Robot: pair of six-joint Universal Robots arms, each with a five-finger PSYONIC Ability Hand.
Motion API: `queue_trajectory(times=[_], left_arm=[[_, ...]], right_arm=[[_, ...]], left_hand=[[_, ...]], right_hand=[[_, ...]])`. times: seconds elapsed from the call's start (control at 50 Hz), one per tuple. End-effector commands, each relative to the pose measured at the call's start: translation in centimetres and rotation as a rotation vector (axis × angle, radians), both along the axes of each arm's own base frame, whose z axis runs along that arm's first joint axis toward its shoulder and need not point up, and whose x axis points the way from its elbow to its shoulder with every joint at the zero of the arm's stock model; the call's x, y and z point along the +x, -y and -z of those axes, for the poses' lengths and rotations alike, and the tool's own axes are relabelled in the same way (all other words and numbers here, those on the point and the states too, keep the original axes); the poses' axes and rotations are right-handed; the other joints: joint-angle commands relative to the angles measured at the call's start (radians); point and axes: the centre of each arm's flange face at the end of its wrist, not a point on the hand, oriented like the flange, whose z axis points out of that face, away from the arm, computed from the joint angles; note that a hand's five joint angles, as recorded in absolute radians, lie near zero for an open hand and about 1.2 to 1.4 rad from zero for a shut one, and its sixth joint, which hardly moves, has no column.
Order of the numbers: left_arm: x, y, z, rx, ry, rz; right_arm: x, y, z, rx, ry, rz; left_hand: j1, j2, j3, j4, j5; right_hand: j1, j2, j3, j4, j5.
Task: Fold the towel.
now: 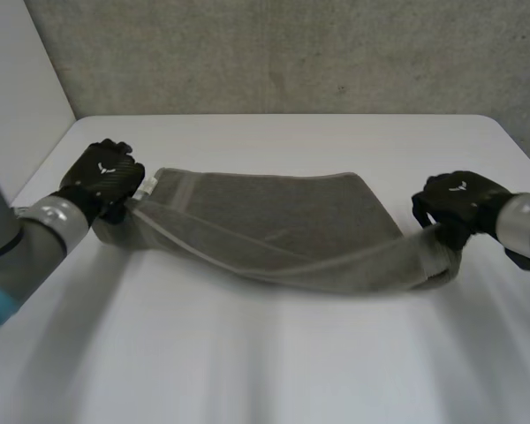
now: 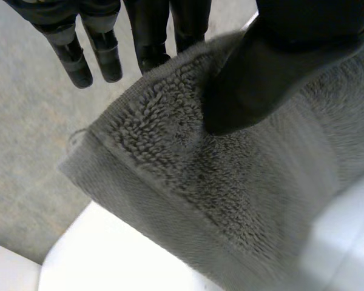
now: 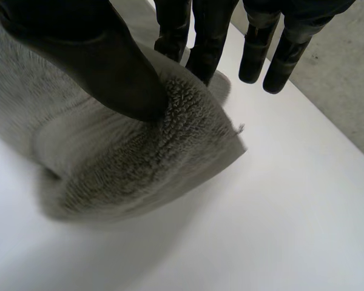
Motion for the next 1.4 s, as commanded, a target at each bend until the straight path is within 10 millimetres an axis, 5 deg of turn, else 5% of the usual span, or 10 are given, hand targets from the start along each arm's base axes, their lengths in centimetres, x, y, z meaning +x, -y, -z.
queue_trajectory(times=[0.02,0.08,0.18,0.28,0.36,0.62,0.76,0.88,1.12,1.4], left_arm=[[-1.4,6.7,-2.6,-0.108,-0.040,-0.056],[-3.1,8.2,-8.4,-0.256,-0.179,-0.042],[-4.2,6.9,-19.2,-0.457,-0.470,0.032],[-3.6,4.3,-25.7,-0.584,-0.660,0.123],[-3.8,4.6,-24.6,-0.574,-0.659,0.138],[0.0,6.1,-5.7,-0.233,-0.385,-0.006],[1.0,4.2,-1.5,-0.133,-0.360,-0.009],[1.9,2.5,-2.8,-0.140,-0.366,-0.009],[4.6,-2.1,-12.1,-0.273,-0.496,-0.034],[3.9,0.5,-4.2,-0.047,-0.442,-0.076]], right_arm=[[3.7,5.2,-4.4,-0.307,0.102,0.013],[4.3,6.1,-7.2,-0.433,0.180,0.027],[3.5,6.0,-20.2,-0.904,0.535,0.103],[3.4,5.3,-20.6,-0.894,0.545,0.092],[3.6,4.9,-18.5,-0.817,0.522,0.076],[2.6,2.3,-5.5,-0.418,0.383,-0.047],[1.8,0.9,-1.5,-0.279,0.275,-0.048],[0.9,-1.5,-1.9,-0.143,0.233,-0.026],[-1.9,-4.7,-12.3,-0.357,0.398,0.065],[-0.6,0.4,-4.8,-0.186,0.232,0.049]], left_hand=[[0.093,0.045,-0.058,-0.066,0.068],[0.093,0.045,-0.058,-0.066,0.068],[0.093,0.045,-0.058,-0.066,0.068],[0.093,0.045,-0.058,-0.066,0.068],[0.093,0.045,-0.058,-0.066,0.068],[0.093,0.045,-0.058,-0.066,0.068],[0.093,0.045,-0.058,-0.066,0.068],[0.093,0.045,-0.058,-0.066,0.068],[0.093,0.045,-0.058,-0.066,0.068],[0.093,0.045,-0.058,-0.066,0.068]], right_hand=[[0.060,0.077,-0.053,-0.076,0.053],[0.060,0.077,-0.053,-0.076,0.053],[0.060,0.077,-0.053,-0.076,0.053],[0.060,0.077,-0.053,-0.076,0.053],[0.060,0.077,-0.053,-0.076,0.053],[0.060,0.077,-0.053,-0.076,0.053],[0.060,0.077,-0.053,-0.076,0.053],[0.060,0.077,-0.053,-0.076,0.053],[0.060,0.077,-0.053,-0.076,0.053],[0.060,0.077,-0.053,-0.076,0.053]])
